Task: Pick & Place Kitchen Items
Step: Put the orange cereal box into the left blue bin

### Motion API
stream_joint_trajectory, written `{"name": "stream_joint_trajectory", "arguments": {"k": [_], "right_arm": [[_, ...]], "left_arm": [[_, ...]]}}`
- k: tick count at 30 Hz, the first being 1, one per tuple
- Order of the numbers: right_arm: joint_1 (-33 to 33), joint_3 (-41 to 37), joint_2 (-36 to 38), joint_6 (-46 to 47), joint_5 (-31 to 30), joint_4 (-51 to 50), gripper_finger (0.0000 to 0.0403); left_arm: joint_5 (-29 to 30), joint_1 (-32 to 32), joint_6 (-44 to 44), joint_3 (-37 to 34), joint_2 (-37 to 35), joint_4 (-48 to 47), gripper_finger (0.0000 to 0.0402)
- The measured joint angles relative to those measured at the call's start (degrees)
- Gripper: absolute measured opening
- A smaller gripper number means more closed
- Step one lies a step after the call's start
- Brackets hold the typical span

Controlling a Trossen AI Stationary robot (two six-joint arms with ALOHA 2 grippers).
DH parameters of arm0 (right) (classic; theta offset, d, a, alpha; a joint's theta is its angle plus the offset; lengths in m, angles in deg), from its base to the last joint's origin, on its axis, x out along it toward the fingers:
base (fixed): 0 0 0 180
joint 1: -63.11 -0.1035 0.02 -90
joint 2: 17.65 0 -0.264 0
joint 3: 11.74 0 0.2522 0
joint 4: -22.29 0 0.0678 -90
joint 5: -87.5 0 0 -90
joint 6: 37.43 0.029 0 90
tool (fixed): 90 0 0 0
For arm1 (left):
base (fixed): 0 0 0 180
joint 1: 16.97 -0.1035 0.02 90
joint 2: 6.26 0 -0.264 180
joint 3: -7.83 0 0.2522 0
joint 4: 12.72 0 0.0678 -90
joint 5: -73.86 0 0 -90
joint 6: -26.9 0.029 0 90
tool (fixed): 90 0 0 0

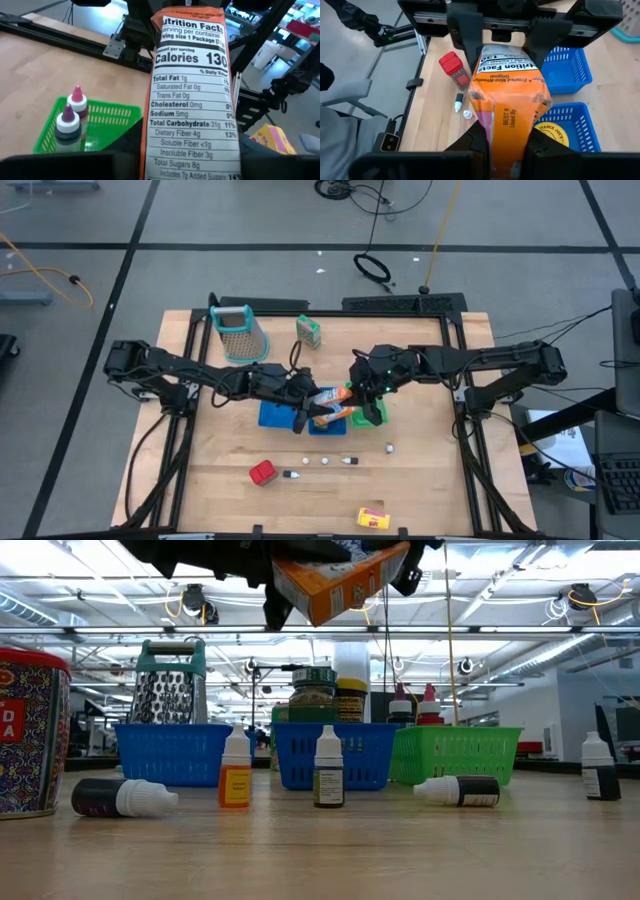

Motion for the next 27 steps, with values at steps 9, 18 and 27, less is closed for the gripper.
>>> {"name": "stream_joint_trajectory", "arguments": {"k": [9, 18, 27], "right_arm": [[0.04, 0.00, 0.02, 0.38, -0.20, -1.60, 0.0048], [0.51, -2.41, 0.03, 1.30, -1.65, -5.05, 0.0093], [0.57, -4.90, 0.06, 1.99, -1.61, -5.19, 0.0145]], "left_arm": [[0.25, -0.02, 0.24, 0.00, 0.00, 0.33, 0.0134], [1.06, -0.93, 2.17, 0.04, 0.04, -1.44, 0.0128], [1.04, -1.33, 2.17, 0.04, 0.07, -3.08, 0.0128]]}}
